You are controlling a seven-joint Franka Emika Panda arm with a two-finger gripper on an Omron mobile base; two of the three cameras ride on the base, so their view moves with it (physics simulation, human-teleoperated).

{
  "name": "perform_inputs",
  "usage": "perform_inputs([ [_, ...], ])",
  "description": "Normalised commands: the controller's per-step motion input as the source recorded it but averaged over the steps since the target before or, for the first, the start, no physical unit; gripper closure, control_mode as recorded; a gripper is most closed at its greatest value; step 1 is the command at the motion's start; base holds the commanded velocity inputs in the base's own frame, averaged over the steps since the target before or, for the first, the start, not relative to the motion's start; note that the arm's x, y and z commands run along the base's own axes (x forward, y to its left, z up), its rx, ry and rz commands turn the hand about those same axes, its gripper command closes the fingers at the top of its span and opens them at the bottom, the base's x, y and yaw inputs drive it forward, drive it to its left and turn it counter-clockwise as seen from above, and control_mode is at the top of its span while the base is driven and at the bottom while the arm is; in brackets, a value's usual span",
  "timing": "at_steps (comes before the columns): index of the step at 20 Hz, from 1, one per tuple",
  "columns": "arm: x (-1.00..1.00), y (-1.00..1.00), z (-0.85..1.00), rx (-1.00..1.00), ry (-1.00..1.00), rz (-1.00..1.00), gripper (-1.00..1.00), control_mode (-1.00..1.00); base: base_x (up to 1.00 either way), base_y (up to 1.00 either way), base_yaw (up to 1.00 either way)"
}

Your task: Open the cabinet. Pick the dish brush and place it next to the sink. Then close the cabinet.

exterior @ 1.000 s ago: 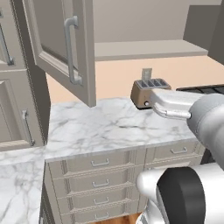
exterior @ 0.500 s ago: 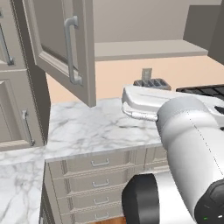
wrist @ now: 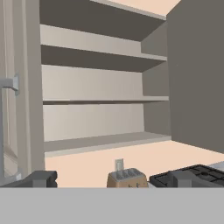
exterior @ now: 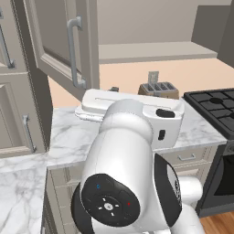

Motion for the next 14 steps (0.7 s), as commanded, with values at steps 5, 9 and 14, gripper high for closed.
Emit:
perform_inputs([
  [5, 0.38, 0.40, -0.13, -0.03, 0.00, -0.11, -1.00, -1.00, 0.00, 0.00, 0.00],
  [9, 0.36, 0.15, -0.36, -0.02, 0.00, -0.05, -1.00, -1.00, 0.00, 0.00, 0.00],
  [14, 0.27, 0.00, -0.37, -0.01, 0.00, 0.00, -1.00, -1.00, 0.00, 0.00, 0.00],
])
